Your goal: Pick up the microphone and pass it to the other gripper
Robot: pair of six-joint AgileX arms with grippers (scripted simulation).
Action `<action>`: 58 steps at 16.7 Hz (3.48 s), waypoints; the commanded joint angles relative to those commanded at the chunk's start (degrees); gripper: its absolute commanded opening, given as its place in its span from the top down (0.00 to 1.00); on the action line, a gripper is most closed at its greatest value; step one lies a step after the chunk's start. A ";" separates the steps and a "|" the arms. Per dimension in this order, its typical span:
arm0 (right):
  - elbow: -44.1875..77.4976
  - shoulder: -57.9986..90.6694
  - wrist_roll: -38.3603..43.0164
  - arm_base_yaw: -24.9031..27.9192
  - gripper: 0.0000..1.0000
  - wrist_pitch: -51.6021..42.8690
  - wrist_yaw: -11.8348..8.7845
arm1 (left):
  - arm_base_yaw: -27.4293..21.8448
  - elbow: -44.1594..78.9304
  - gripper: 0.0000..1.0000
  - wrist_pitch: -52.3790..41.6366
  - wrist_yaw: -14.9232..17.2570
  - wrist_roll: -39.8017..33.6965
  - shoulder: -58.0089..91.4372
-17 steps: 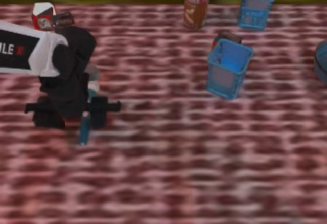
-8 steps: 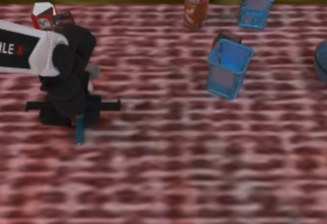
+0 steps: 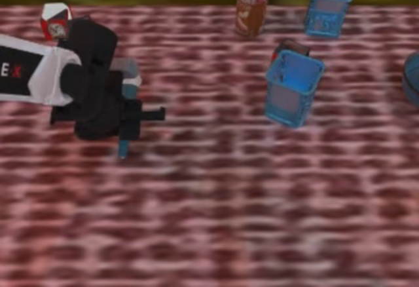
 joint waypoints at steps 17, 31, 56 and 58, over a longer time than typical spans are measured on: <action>0.00 0.00 0.00 0.00 0.00 0.00 0.00 | 2.80 -19.33 1.00 66.50 26.94 12.47 -18.29; 0.00 0.00 0.00 0.00 0.00 0.00 0.00 | -15.07 -23.35 1.00 71.82 7.99 10.52 -22.72; 22.31 35.66 -2.05 15.77 0.00 13.18 -10.10 | -18.84 -24.29 1.00 73.12 4.22 10.09 -24.13; 28.14 45.14 -2.30 19.50 0.00 16.84 -12.48 | -18.84 -24.29 1.00 73.12 4.22 10.09 -24.13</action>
